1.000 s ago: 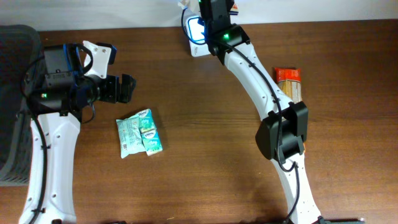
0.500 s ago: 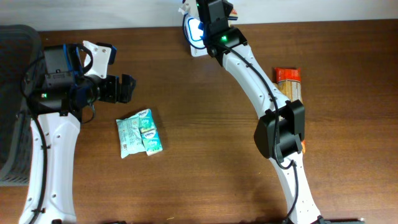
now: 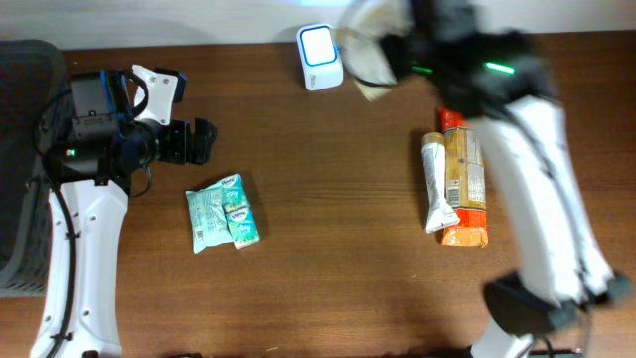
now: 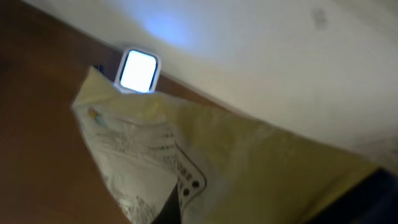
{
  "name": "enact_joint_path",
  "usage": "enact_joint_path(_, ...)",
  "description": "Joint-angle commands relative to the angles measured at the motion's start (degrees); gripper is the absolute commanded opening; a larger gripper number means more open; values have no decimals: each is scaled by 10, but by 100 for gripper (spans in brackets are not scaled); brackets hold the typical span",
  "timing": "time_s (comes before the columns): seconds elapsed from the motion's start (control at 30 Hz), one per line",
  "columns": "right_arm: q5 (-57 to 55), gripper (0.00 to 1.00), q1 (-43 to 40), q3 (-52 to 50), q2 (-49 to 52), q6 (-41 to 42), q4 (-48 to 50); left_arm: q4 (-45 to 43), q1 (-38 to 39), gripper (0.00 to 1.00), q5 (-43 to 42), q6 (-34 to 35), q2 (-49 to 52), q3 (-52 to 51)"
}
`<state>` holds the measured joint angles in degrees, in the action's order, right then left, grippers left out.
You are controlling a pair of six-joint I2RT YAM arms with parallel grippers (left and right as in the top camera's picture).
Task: Scan the item barcode
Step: 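Carry the snack bag right and drop it beside the spaghetti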
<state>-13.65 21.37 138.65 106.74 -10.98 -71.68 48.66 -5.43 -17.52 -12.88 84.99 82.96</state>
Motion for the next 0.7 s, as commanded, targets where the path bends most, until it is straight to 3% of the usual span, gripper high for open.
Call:
enact_joint_path(0.0,135,4,-83,4,-23,135,-134,0,-1,99,0,-9,-8,7)
enact_joint_path(0.07,223,4,-163,-8,-6,133,-217,0,-1,99,0,-9,-8,7)
enact_joint_path(0.13,268,4,-213,-43,7,116,-229,0,-1,99,0,-9,-8,7)
enact_joint_path(0.27,358,4,-310,-185,36,59,-189,0,-1,99,-1,-9,-8,7)
enact_joint_path(0.47,360,4,-331,-341,67,39,-94,0,-1,99,0,-9,-8,7)
enact_joint_path(0.5,357,9,-333,-343,77,39,-92,0,-1,99,0,-9,-8,7)
enact_joint_path(0.57,355,40,-340,-343,81,39,-88,0,-1,99,0,-9,-8,7)
enact_joint_path(0.67,355,62,-354,-308,81,39,-105,0,-1,99,-1,-9,-8,7)
